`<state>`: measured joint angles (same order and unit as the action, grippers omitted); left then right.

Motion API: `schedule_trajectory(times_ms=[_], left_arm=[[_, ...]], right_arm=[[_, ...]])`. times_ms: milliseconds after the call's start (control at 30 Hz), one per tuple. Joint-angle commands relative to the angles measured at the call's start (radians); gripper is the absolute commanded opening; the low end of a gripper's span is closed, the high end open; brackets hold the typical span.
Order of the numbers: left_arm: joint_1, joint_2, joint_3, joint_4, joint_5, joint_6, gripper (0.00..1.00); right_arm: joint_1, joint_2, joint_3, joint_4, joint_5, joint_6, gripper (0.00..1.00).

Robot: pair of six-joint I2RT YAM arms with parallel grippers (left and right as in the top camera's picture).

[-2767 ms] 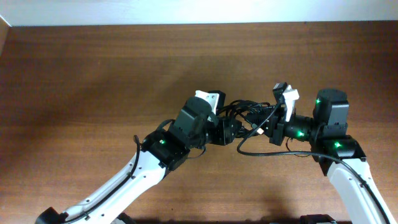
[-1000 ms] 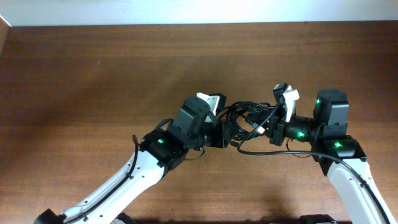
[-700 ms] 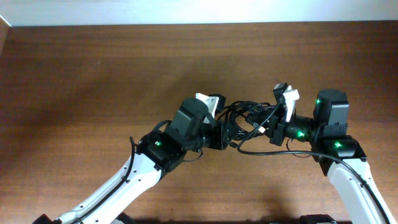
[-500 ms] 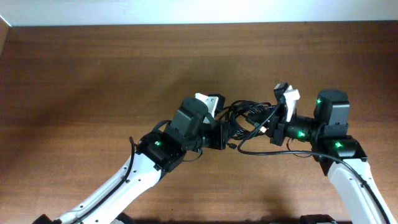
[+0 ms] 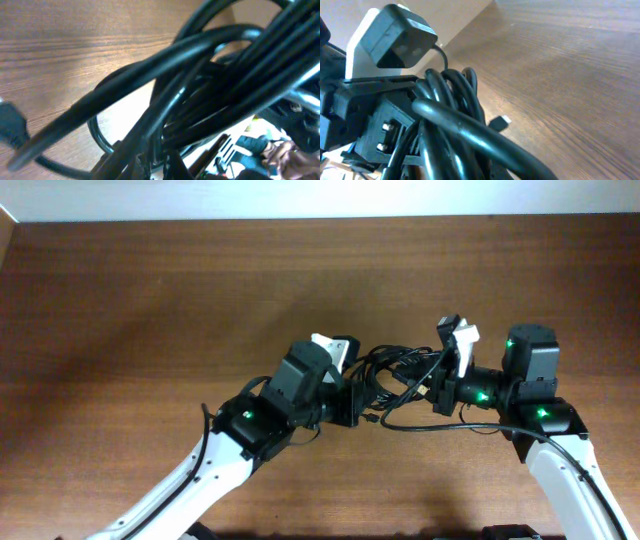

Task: Untangle cables

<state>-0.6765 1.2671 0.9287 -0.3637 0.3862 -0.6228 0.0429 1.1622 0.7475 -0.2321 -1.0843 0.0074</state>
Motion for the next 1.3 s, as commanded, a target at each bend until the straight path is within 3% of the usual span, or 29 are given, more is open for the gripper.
schedule_trajectory(times_ms=[0, 333, 633, 800, 1033, 1133, 1267], left_arm=[[0.013, -0.085, 0.000, -0.089, 0.020, 0.145, 0.00], [0.094, -0.200, 0.000, -0.100, 0.110, 0.175, 0.00], [0.098, -0.203, 0.010, -0.249, 0.131, 0.559, 0.00], [0.098, -0.216, 0.097, -0.343, 0.184, 0.643, 0.00], [0.098, -0.230, 0.168, -0.356, 0.216, 0.655, 0.00], [0.098, -0.230, 0.168, -0.357, 0.373, 0.713, 0.00], [0.098, -0.230, 0.168, -0.394, 0.430, 0.780, 0.00]], right_arm=[[-0.011, -0.006, 0.004, 0.018, 0.022, -0.004, 0.04], [-0.011, -0.006, 0.004, 0.018, 0.022, -0.004, 0.04], [-0.011, -0.006, 0.004, 0.018, 0.022, -0.004, 0.04], [-0.011, -0.006, 0.004, 0.018, 0.022, -0.004, 0.04], [-0.011, -0.006, 0.004, 0.018, 0.022, -0.004, 0.04], [-0.011, -0.006, 0.004, 0.018, 0.023, -0.004, 0.04], [-0.011, -0.006, 0.004, 0.018, 0.023, -0.004, 0.04]])
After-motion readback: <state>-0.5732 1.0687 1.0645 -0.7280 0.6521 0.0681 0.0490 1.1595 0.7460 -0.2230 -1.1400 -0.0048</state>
